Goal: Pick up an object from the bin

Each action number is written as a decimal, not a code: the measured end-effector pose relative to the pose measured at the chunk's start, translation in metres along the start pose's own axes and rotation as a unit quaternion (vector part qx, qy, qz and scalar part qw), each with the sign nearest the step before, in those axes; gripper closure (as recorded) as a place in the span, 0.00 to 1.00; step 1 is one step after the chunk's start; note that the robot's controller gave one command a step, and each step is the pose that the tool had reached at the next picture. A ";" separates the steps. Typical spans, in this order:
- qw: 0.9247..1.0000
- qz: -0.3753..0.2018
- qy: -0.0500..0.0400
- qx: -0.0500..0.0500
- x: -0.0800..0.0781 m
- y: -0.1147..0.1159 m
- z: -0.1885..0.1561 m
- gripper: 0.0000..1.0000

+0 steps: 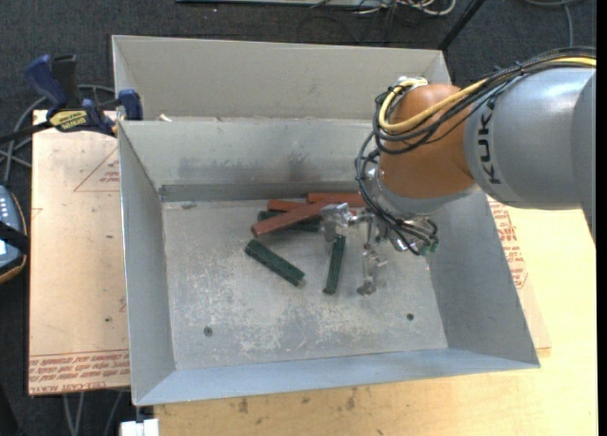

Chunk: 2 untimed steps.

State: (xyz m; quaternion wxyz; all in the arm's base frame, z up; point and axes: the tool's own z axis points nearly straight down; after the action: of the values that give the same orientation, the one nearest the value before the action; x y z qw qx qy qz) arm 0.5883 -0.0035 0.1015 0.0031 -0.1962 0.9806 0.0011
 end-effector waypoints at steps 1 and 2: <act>0.995 -0.104 0.001 0.001 0.000 -0.014 0.001 0.00; 0.992 -0.125 0.002 0.000 0.003 -0.031 0.032 0.00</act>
Offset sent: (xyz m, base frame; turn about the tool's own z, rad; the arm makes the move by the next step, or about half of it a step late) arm 0.0048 -0.0133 -0.0015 -0.2122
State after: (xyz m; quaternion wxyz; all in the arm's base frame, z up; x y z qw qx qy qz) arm 0.5975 -0.0330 0.0693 0.0016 -0.3167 0.9485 0.0003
